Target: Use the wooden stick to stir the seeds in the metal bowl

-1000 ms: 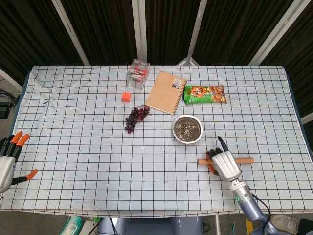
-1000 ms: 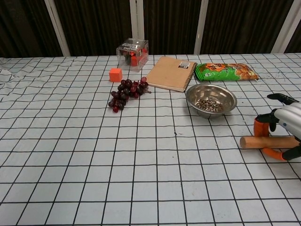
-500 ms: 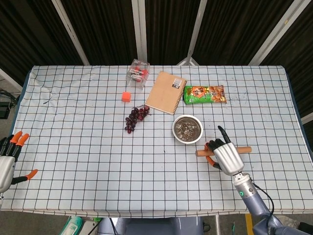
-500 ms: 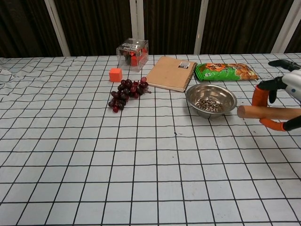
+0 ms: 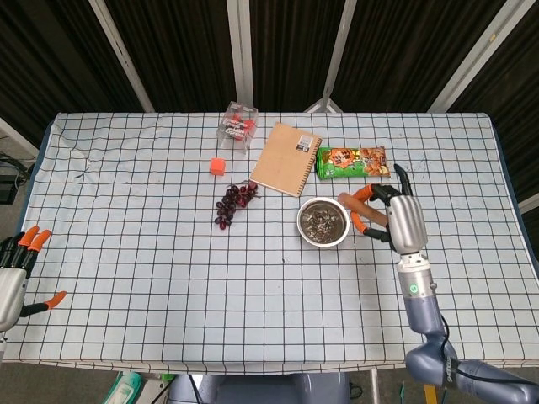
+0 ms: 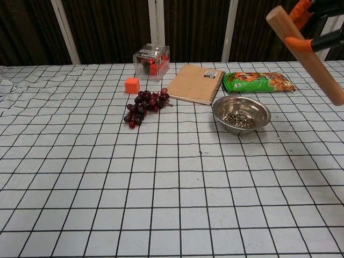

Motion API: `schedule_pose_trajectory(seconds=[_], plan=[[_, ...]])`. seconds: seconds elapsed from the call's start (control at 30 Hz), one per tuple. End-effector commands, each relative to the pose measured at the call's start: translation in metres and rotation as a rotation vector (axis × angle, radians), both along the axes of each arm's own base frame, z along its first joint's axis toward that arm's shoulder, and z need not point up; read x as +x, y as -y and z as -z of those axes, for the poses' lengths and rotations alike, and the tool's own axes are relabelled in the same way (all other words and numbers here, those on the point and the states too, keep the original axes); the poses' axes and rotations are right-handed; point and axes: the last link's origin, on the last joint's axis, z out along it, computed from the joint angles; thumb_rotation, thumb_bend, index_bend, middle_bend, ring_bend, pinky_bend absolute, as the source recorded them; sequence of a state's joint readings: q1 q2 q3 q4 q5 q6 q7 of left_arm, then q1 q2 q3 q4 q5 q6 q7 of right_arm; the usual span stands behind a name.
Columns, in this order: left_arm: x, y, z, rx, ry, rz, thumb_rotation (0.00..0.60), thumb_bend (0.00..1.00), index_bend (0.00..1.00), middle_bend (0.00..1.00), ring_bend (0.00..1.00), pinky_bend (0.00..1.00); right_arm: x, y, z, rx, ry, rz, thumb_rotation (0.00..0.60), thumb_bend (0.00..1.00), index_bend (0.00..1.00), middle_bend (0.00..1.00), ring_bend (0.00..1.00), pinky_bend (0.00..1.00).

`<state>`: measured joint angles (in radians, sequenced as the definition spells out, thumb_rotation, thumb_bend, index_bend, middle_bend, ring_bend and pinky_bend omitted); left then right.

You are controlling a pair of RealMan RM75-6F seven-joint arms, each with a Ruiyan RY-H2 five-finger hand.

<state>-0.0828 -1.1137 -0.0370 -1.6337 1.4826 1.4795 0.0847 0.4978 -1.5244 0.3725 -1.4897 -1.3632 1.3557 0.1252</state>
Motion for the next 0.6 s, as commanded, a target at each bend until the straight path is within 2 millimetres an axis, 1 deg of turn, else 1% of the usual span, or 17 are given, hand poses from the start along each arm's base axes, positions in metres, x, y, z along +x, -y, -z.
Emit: schedule_pose_trajectory(seconds=[0.03, 0.1, 0.27, 0.37, 0.47, 0.6], plan=[[0.0, 0.0, 0.0, 0.0, 0.006, -0.002, 0.6, 0.07, 0.0, 0.0, 0.0, 0.0, 0.021, 0.019, 0.003, 0.014, 0.229, 0.033, 0.6, 0.46, 0.73, 0.61, 0.49, 0.0], [0.0, 0.0, 0.0, -0.001, 0.011, -0.002, 0.6, 0.07, 0.0, 0.0, 0.0, 0.0, 0.027, 0.026, 0.006, -0.001, 0.317, 0.048, 0.6, 0.46, 0.73, 0.61, 0.49, 0.0], [0.0, -0.001, -0.001, -0.004, 0.022, -0.006, 0.6, 0.07, 0.0, 0.0, 0.0, 0.0, 0.041, 0.034, 0.017, -0.046, 0.486, 0.048, 0.6, 0.46, 0.73, 0.61, 0.49, 0.0], [0.0, -0.001, -0.001, -0.006, 0.027, -0.008, 0.6, 0.06, 0.0, 0.0, 0.0, 0.0, 0.047, 0.034, 0.024, -0.083, 0.586, 0.049, 0.6, 0.46, 0.73, 0.61, 0.49, 0.0], [0.0, -0.001, -0.001, -0.008, 0.03, -0.006, 0.6, 0.07, 0.0, 0.0, 0.0, 0.0, 0.051, 0.033, 0.037, -0.11, 0.669, 0.057, 0.6, 0.46, 0.74, 0.62, 0.49, 0.0], [0.0, -0.001, -0.001, -0.01, 0.033, -0.006, 0.6, 0.07, 0.0, 0.0, 0.0, 0.0, 0.053, 0.03, 0.052, -0.118, 0.7, 0.06, 0.6, 0.46, 0.74, 0.62, 0.5, 0.0]])
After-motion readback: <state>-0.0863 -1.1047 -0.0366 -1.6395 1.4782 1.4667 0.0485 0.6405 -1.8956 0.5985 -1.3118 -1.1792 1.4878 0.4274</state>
